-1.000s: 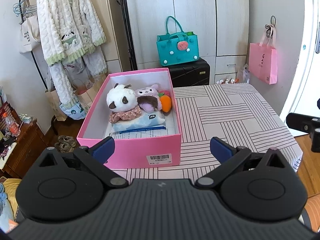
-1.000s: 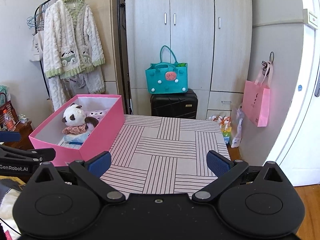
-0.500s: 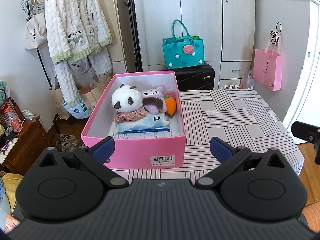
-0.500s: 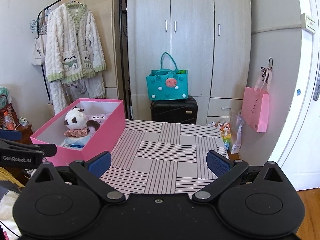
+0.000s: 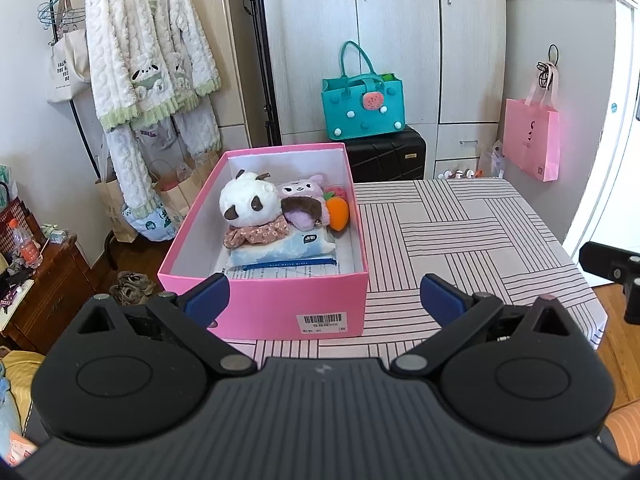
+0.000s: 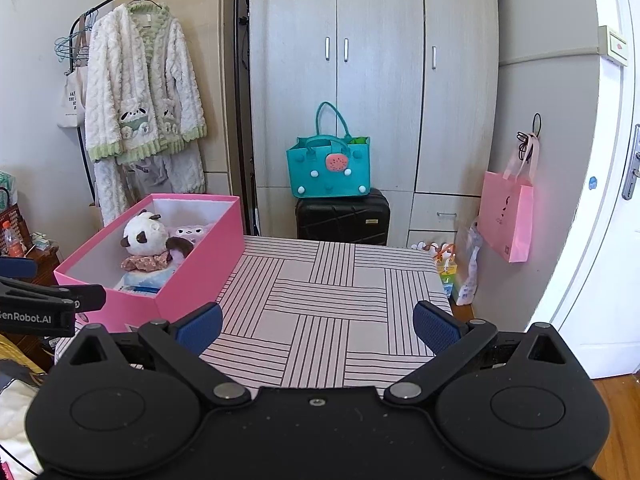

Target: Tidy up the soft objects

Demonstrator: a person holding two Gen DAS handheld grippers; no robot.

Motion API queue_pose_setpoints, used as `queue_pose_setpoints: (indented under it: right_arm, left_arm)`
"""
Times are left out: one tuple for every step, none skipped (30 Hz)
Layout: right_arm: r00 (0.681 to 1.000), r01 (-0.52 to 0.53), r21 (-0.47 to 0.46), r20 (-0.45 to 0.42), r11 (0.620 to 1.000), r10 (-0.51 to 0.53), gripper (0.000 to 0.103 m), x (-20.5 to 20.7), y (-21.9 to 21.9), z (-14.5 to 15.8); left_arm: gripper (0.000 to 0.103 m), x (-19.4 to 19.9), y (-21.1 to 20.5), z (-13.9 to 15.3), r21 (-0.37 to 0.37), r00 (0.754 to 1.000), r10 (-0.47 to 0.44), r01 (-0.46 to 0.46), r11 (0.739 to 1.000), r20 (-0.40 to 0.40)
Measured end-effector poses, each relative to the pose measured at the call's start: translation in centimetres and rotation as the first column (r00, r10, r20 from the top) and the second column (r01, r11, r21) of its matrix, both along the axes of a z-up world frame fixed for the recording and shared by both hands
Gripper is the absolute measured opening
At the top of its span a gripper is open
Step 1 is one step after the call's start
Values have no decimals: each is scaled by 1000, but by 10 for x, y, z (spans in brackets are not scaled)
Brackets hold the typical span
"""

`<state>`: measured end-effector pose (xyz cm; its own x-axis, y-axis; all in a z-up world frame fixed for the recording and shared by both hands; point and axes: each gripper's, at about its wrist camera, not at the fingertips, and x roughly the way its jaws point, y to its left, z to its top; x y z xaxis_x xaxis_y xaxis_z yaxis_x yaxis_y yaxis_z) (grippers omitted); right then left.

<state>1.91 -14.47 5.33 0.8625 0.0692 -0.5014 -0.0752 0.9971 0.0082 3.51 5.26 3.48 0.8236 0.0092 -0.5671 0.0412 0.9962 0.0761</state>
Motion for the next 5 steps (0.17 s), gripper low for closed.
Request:
queue_pose_setpoints:
  right_arm:
    - [1000, 1, 1, -1, 1000, -1, 103, 0, 0, 0]
    - [1000, 1, 1, -2, 1000, -1, 103, 1, 0, -1]
    - [1000, 0, 2, -2, 1000, 0, 103, 1, -1, -1]
    - [1000, 1, 1, -2, 1000, -1, 103, 1, 0, -1]
    - [1000, 1, 1, -2, 1000, -1, 103, 1, 0, -1]
  left_arm:
    - [103, 0, 0, 0, 0, 1000, 2, -2, 1000, 0]
    - [103, 0, 0, 0, 0, 1000, 2, -2, 1000, 1]
    - [103, 0, 0, 0, 1, 1000, 2, -2, 1000, 0]
    - [103, 0, 0, 0, 0, 1000, 3, -3, 1000, -1]
    - [103, 0, 0, 0, 1, 1000, 3, -3, 1000, -2]
